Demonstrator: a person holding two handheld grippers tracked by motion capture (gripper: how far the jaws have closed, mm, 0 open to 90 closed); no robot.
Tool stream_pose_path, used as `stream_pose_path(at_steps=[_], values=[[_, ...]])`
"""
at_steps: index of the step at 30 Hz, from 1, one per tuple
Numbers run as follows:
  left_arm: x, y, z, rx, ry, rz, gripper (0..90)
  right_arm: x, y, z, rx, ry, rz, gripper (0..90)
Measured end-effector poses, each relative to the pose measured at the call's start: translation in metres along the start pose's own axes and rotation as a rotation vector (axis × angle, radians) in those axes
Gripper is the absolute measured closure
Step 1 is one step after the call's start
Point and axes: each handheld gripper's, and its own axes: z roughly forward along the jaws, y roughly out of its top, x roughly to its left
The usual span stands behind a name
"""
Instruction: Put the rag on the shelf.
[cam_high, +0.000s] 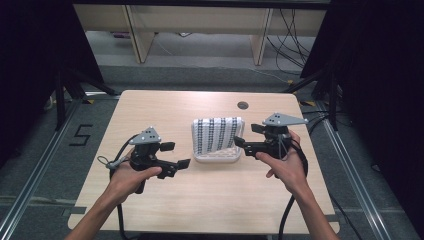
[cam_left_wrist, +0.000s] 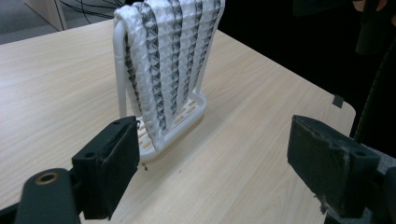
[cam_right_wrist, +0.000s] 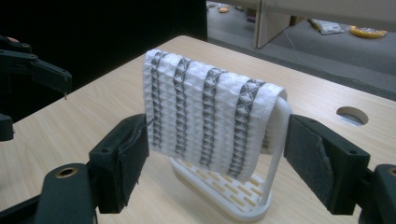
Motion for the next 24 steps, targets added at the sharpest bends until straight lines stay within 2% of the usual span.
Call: stream_pose_path(at_steps=[2,3,5,7,10,11,12,13,14,15,16,17,18,19,24], values=[[0.001,-0.003,0.001,-0.005,-0.012,-0.001,16.5,0.001,-0.002,0.000,0.002,0.003,0.004,21.5],[0.001,-0.004,0.001,-0.003,-0.008,-0.002,16.5,0.000,-0.003,-0.001,0.005,-0.003,-0.020,21.3],[-0.001,-0.009,0.000,0.001,-0.012,0.000,16.5,0.003,-0.007,-0.001,0.008,0.023,0.002,20.2],[-0.002,-0.010,-0.001,0.009,-0.009,0.004,16.5,0.004,-0.009,-0.002,0.012,0.021,-0.018,19.4],[-0.003,-0.015,-0.002,0.005,-0.023,0.002,16.5,0.007,-0.012,-0.004,0.017,0.021,-0.010,18.9],[-0.004,-0.016,-0.002,0.005,-0.012,0.004,16.5,0.007,-0.012,-0.004,0.017,0.021,-0.010,18.9],[-0.004,-0.018,-0.002,0.002,-0.028,0.005,16.5,0.009,-0.014,-0.004,0.015,0.029,0.003,18.9],[-0.004,-0.019,-0.003,0.010,-0.024,0.005,16.5,0.008,-0.015,-0.004,0.009,0.042,-0.021,18.8],[-0.005,-0.021,-0.003,0.012,-0.022,0.005,16.5,0.010,-0.016,-0.006,0.024,0.029,-0.003,18.8],[-0.005,-0.023,-0.003,0.017,-0.020,0.006,16.5,0.009,-0.017,-0.006,0.015,0.023,-0.033,18.7],[-0.005,-0.024,-0.002,0.010,-0.023,0.002,16.5,0.011,-0.018,-0.007,0.022,0.028,-0.016,18.7],[-0.006,-0.025,-0.003,0.018,-0.020,0.002,16.5,0.010,-0.018,-0.007,0.015,0.030,-0.033,18.6],[-0.006,-0.027,-0.003,0.014,-0.021,-0.001,16.5,0.012,-0.019,-0.008,0.019,0.031,-0.002,18.5],[-0.006,-0.028,-0.004,0.014,-0.022,0.001,16.5,0.012,-0.020,-0.008,0.021,0.031,-0.016,18.5],[-0.005,-0.033,-0.005,0.018,-0.022,0.004,16.4,0.014,-0.024,-0.009,0.012,0.033,-0.028,18.5]])
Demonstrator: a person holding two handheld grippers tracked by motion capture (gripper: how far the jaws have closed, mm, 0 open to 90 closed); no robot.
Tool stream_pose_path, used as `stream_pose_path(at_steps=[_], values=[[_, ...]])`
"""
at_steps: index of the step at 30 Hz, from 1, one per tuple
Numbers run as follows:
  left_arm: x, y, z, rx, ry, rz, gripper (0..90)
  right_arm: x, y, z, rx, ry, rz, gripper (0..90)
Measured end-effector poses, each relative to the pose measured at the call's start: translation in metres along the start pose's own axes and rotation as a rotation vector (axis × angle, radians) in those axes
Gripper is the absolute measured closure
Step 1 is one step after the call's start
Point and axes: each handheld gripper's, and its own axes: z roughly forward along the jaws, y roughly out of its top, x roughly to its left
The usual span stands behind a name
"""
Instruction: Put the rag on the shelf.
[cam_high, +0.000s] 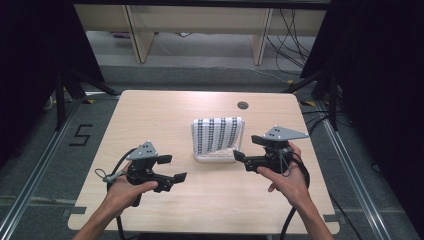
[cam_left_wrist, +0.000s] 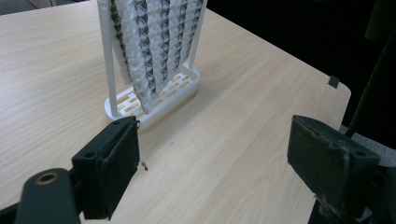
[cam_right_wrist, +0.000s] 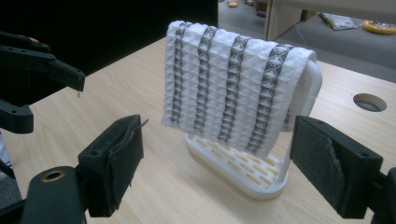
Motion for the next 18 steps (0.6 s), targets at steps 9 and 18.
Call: stream_pose_path(at_steps=[9,18], values=[[-0.001,-0.010,-0.002,-0.008,-0.007,-0.014,16.5,0.006,-0.011,-0.003,0.025,0.020,0.017,18.5],[-0.006,-0.025,-0.006,-0.003,-0.018,-0.024,16.4,0.012,-0.026,-0.006,0.033,0.029,0.018,18.5]])
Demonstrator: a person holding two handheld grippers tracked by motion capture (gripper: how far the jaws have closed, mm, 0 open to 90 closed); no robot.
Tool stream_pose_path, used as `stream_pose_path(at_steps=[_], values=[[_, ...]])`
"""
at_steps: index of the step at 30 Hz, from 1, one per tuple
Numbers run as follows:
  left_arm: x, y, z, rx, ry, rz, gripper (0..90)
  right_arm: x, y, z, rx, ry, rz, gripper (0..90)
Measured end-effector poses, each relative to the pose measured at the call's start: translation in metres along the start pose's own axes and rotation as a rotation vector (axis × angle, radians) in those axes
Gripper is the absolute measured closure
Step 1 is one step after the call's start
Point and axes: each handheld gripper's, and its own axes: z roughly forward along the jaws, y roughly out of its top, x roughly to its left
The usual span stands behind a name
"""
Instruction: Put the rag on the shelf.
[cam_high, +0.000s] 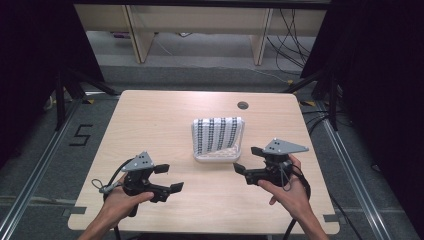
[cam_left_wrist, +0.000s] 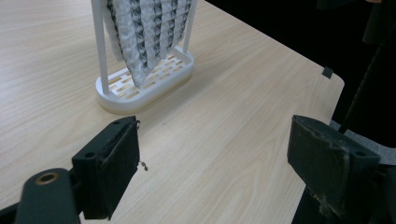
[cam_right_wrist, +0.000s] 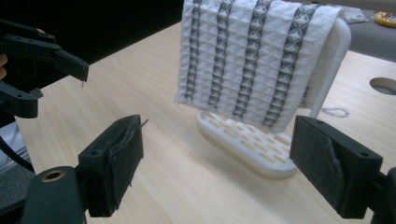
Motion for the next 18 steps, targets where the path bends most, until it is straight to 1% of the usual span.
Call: stream_pose_path(at_steps=[1,2,3,4,5,6,7,8,9,10,11,12,13,14,15,16,17,18], values=[[0.000,-0.002,0.000,0.000,-0.002,0.002,16.4,-0.001,-0.001,0.002,-0.014,0.011,-0.015,18.5],[0.000,-0.004,0.000,0.003,0.005,0.001,16.5,0.001,-0.003,0.000,-0.004,0.006,-0.007,18.5],[-0.001,-0.005,0.000,0.009,0.007,-0.005,16.4,0.001,-0.005,0.001,-0.009,0.013,-0.007,18.5],[0.000,-0.008,0.000,0.002,-0.003,-0.007,16.4,0.003,-0.006,0.000,-0.001,0.006,0.005,18.5],[0.000,-0.009,0.000,0.006,0.002,-0.005,16.5,0.002,-0.008,0.001,-0.007,-0.001,-0.014,18.5],[0.000,-0.011,0.000,-0.002,-0.005,-0.009,16.4,0.001,-0.009,0.001,-0.003,0.004,-0.032,18.5],[0.000,-0.012,0.000,0.002,0.002,-0.014,16.5,0.002,-0.012,0.001,0.003,0.002,-0.015,18.5],[0.000,-0.014,-0.001,0.002,0.000,-0.015,16.4,0.001,-0.013,0.002,0.002,0.011,-0.028,18.5],[0.001,-0.015,-0.001,0.001,0.000,-0.012,16.4,0.003,-0.016,0.002,0.018,0.013,0.011,18.5],[0.001,-0.017,-0.001,-0.004,-0.008,-0.018,16.4,0.003,-0.017,0.003,0.003,0.023,0.007,18.5],[0.001,-0.018,-0.001,-0.007,-0.003,-0.017,16.4,0.004,-0.019,0.002,0.016,0.017,0.017,18.5],[0.001,-0.019,-0.001,-0.001,0.003,-0.015,16.4,0.002,-0.020,0.003,0.004,0.018,-0.011,18.5],[0.001,-0.020,-0.001,-0.002,0.000,-0.017,16.4,0.004,-0.022,0.002,0.013,0.022,0.011,18.5],[0.001,-0.021,-0.001,-0.003,-0.004,-0.017,16.4,0.002,-0.024,0.004,0.001,0.025,-0.010,18.5],[0.001,-0.022,-0.001,-0.006,-0.006,-0.014,16.4,0.005,-0.026,0.003,0.014,0.022,0.025,18.5],[0.001,-0.024,-0.001,-0.005,-0.001,-0.017,16.4,0.003,-0.027,0.004,0.001,0.023,-0.009,18.5],[0.000,-0.026,-0.001,0.003,0.005,-0.016,16.4,0.005,-0.030,0.003,0.017,0.028,0.026,18.5],[0.000,-0.028,0.001,0.005,0.002,-0.011,16.4,0.004,-0.031,0.005,0.001,0.026,0.001,18.5]])
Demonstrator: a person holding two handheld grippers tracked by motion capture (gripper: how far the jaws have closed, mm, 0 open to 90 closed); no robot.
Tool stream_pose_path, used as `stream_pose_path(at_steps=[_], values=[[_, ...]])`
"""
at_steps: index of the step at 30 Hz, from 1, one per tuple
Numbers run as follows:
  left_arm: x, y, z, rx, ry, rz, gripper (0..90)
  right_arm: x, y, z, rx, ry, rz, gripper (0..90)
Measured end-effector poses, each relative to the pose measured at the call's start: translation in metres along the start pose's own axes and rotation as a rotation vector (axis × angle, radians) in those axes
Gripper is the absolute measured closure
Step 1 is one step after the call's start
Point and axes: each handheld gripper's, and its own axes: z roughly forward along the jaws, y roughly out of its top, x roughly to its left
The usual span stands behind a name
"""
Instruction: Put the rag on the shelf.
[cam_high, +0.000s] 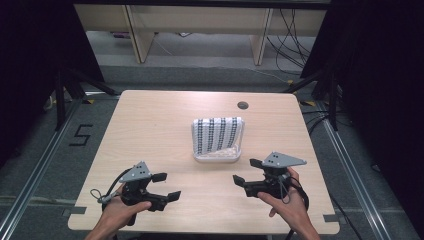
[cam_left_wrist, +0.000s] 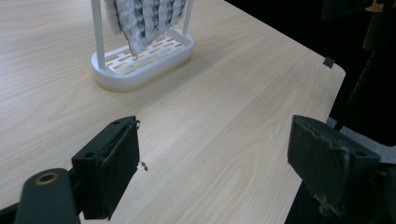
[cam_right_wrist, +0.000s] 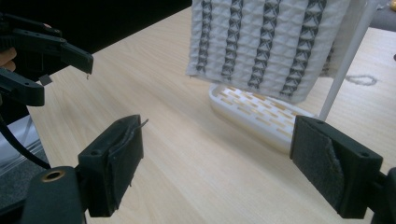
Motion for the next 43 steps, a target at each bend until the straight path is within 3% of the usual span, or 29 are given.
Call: stream_pose_path(at_steps=[3,5,8,12,14,17,19,20,23,25,26,27,28,29,30,31,33,36,39,43], values=[[-0.001,-0.007,0.002,0.018,0.006,0.006,16.4,-0.001,-0.009,0.003,-0.002,0.005,-0.002,18.6],[-0.001,-0.012,0.003,0.014,0.001,0.003,16.4,0.002,-0.014,0.002,0.016,0.002,0.039,18.5],[-0.002,-0.018,0.003,0.028,0.010,0.007,16.4,-0.001,-0.023,0.004,0.011,0.012,0.023,18.5],[-0.004,-0.025,0.004,0.042,0.032,0.031,16.3,0.002,-0.036,0.005,0.024,0.022,0.065,18.5],[-0.005,-0.027,0.004,0.041,0.034,0.041,16.4,0.000,-0.043,0.007,0.020,0.025,0.038,18.4],[-0.005,-0.033,0.005,0.057,0.073,0.086,16.4,0.001,-0.052,0.008,0.047,0.039,0.077,18.4],[-0.004,-0.037,0.006,0.061,0.066,0.069,16.4,0.002,-0.057,0.008,0.069,0.033,0.088,18.3],[-0.004,-0.040,0.007,0.074,0.068,0.062,16.4,0.000,-0.058,0.010,0.057,0.037,0.066,18.3],[-0.004,-0.045,0.009,0.090,0.078,0.077,16.4,0.003,-0.064,0.011,0.076,0.033,0.091,18.3],[-0.003,-0.047,0.008,0.110,0.095,0.096,16.4,0.003,-0.065,0.012,0.081,0.035,0.077,18.3],[-0.003,-0.049,0.009,0.087,0.084,0.087,16.4,0.002,-0.066,0.011,0.081,0.016,0.036,18.3],[-0.002,-0.049,0.009,0.087,0.084,0.086,16.4,0.003,-0.067,0.013,0.082,0.038,0.044,18.3],[-0.002,-0.050,0.008,0.087,0.094,0.077,16.4,0.006,-0.067,0.011,0.098,0.010,0.062,18.4],[-0.001,-0.050,0.007,0.092,0.088,0.078,16.4,0.006,-0.068,0.013,0.099,0.028,0.042,18.4],[-0.001,-0.050,0.007,0.091,0.095,0.073,16.4,0.009,-0.069,0.013,0.099,0.028,0.059,18.4],[0.000,-0.050,0.007,0.084,0.101,0.072,16.4,0.008,-0.070,0.014,0.102,0.022,0.023,18.4],[0.002,-0.050,0.007,0.086,0.100,0.077,16.3,0.008,-0.071,0.017,0.100,0.037,0.014,18.4],[0.003,-0.052,0.008,0.077,0.111,0.051,16.4,0.009,-0.072,0.017,0.110,0.008,0.012,18.4],[0.006,-0.051,0.006,0.087,0.109,0.069,16.4,0.008,-0.073,0.018,0.115,0.032,0.027,18.4],[0.007,-0.052,0.007,0.080,0.106,0.048,16.4,0.008,-0.074,0.018,0.120,0.024,0.042,18.3]])
